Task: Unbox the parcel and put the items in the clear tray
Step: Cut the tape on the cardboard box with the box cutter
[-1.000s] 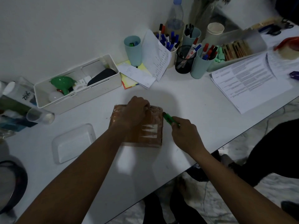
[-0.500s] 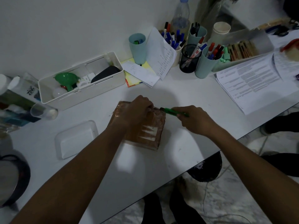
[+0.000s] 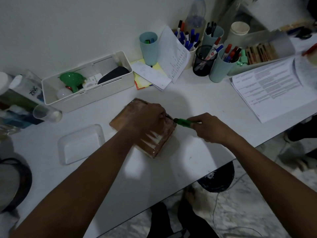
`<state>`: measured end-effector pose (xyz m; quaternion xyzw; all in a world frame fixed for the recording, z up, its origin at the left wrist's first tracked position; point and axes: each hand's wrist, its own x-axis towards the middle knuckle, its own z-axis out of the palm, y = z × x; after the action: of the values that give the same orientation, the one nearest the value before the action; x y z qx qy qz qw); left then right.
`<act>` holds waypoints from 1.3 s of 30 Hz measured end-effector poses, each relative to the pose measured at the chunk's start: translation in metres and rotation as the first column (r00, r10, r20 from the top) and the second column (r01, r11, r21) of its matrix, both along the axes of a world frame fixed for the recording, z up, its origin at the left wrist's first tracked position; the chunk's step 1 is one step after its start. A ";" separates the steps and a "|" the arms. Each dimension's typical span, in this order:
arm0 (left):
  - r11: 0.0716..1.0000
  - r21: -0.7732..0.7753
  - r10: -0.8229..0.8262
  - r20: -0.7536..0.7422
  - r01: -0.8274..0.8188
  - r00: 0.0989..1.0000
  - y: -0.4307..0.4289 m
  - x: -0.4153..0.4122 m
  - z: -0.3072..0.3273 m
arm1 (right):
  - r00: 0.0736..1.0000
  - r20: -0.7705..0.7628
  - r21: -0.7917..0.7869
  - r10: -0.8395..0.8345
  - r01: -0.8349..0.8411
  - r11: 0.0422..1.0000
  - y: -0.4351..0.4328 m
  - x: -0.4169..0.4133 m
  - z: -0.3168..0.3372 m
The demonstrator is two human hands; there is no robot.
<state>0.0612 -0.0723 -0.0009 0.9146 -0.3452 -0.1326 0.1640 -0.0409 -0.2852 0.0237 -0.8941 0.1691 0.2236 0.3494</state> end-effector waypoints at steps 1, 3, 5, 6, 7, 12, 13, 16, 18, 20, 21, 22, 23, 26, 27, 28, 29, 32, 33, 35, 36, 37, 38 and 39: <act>1.000 0.022 -0.009 -0.004 0.009 1.000 -0.001 0.000 0.000 | 0.998 -0.030 0.078 -0.056 0.058 0.995 0.000 -0.002 0.000; 0.998 0.061 -0.022 -0.025 0.024 0.999 -0.004 0.002 -0.001 | 0.990 -0.074 0.178 -0.119 0.130 0.975 0.000 -0.009 0.001; 0.996 0.080 -0.028 -0.045 0.032 0.999 -0.006 0.004 -0.001 | 0.986 -0.078 0.205 -0.150 0.163 0.965 0.004 -0.017 0.003; 0.995 0.089 -0.032 -0.048 0.036 0.998 -0.007 0.005 -0.001 | 0.985 -0.065 0.201 -0.160 0.170 0.965 0.007 -0.020 0.002; 0.995 0.094 -0.038 -0.052 0.043 0.998 -0.007 0.006 -0.001 | 0.984 -0.048 0.194 -0.172 0.178 0.965 0.011 -0.024 0.001; 0.996 0.081 -0.038 -0.031 0.040 0.999 -0.009 0.008 -0.001 | 0.960 0.103 0.172 -0.260 0.240 0.955 0.029 -0.038 -0.007; 0.996 0.078 -0.036 -0.033 0.039 0.999 -0.009 0.008 -0.001 | 0.954 0.130 0.161 -0.271 0.249 0.955 0.033 -0.041 -0.010; 0.997 0.058 -0.040 -0.048 0.043 0.998 -0.011 0.007 -0.002 | 0.938 0.141 0.167 -0.318 0.294 0.941 0.041 -0.050 -0.018; 0.999 0.031 -0.034 -0.032 0.035 0.999 -0.009 0.005 -0.003 | 0.914 0.098 0.237 -0.394 0.363 0.901 0.043 -0.052 -0.023; 1.000 0.003 -0.025 -0.008 0.025 1.000 -0.007 0.004 -0.002 | 0.904 0.080 0.256 -0.419 0.388 0.886 0.042 -0.052 -0.026; 1.000 -0.013 -0.021 -0.003 0.021 1.000 -0.006 0.004 -0.001 | 0.906 0.083 0.251 -0.414 0.383 0.889 0.042 -0.051 -0.027; 0.999 -0.032 -0.017 0.000 0.017 1.000 -0.005 0.004 0.001 | 0.912 0.090 0.239 -0.401 0.371 0.897 0.041 -0.049 -0.026; 0.999 -0.045 -0.018 -0.001 0.018 1.000 -0.005 0.004 0.002 | 0.919 0.099 0.226 -0.382 0.353 0.908 0.041 -0.047 -0.025; 0.999 -0.039 -0.020 -0.002 0.020 1.000 -0.003 0.002 0.002 | 0.925 0.094 0.223 -0.369 0.341 0.913 0.042 -0.046 -0.024; 0.999 -0.027 -0.017 -0.001 0.017 1.000 -0.002 0.002 0.001 | 0.921 0.079 0.237 -0.381 0.354 0.905 0.043 -0.049 -0.024; 1.000 -0.009 -0.017 0.009 0.017 1.000 -0.002 0.002 0.000 | 0.916 0.060 0.256 -0.397 0.370 0.893 0.045 -0.051 -0.024; 1.000 0.013 -0.020 0.026 0.020 0.999 -0.002 0.003 -0.001 | 0.909 0.035 0.279 -0.415 0.390 0.878 0.047 -0.053 -0.024; 0.999 0.036 -0.031 0.011 0.031 0.999 -0.004 0.004 -0.001 | 0.867 -0.076 0.391 -0.492 0.480 0.785 0.049 -0.053 -0.021; 0.999 0.038 -0.035 0.012 0.034 0.999 -0.005 0.004 -0.001 | 0.852 -0.116 0.434 -0.511 0.506 0.745 0.050 -0.052 -0.019; 0.998 0.049 -0.040 0.022 0.039 0.999 -0.006 0.003 -0.001 | 0.826 -0.179 0.507 -0.534 0.543 0.669 0.051 -0.052 -0.014; 0.998 0.052 -0.041 0.023 0.039 0.999 -0.007 0.003 0.000 | 0.819 -0.193 0.532 -0.540 0.550 0.644 0.052 -0.053 -0.012; 0.998 0.051 -0.040 0.021 0.039 0.999 -0.007 0.002 -0.001 | 0.814 -0.199 0.546 -0.545 0.554 0.628 0.053 -0.054 -0.011; 0.998 0.045 -0.039 0.018 0.038 0.999 -0.008 0.001 -0.001 | 0.809 -0.205 0.552 -0.551 0.560 0.617 0.054 -0.056 -0.011; 0.999 0.037 -0.039 0.013 0.039 0.999 -0.008 0.000 0.000 | 0.804 -0.205 0.552 -0.557 0.565 0.613 0.056 -0.057 -0.012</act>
<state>0.0611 -0.0799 -0.0011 0.9114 -0.3614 -0.1358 0.1421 -0.0975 -0.2295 0.0118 -0.6403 0.3643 0.1498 0.6595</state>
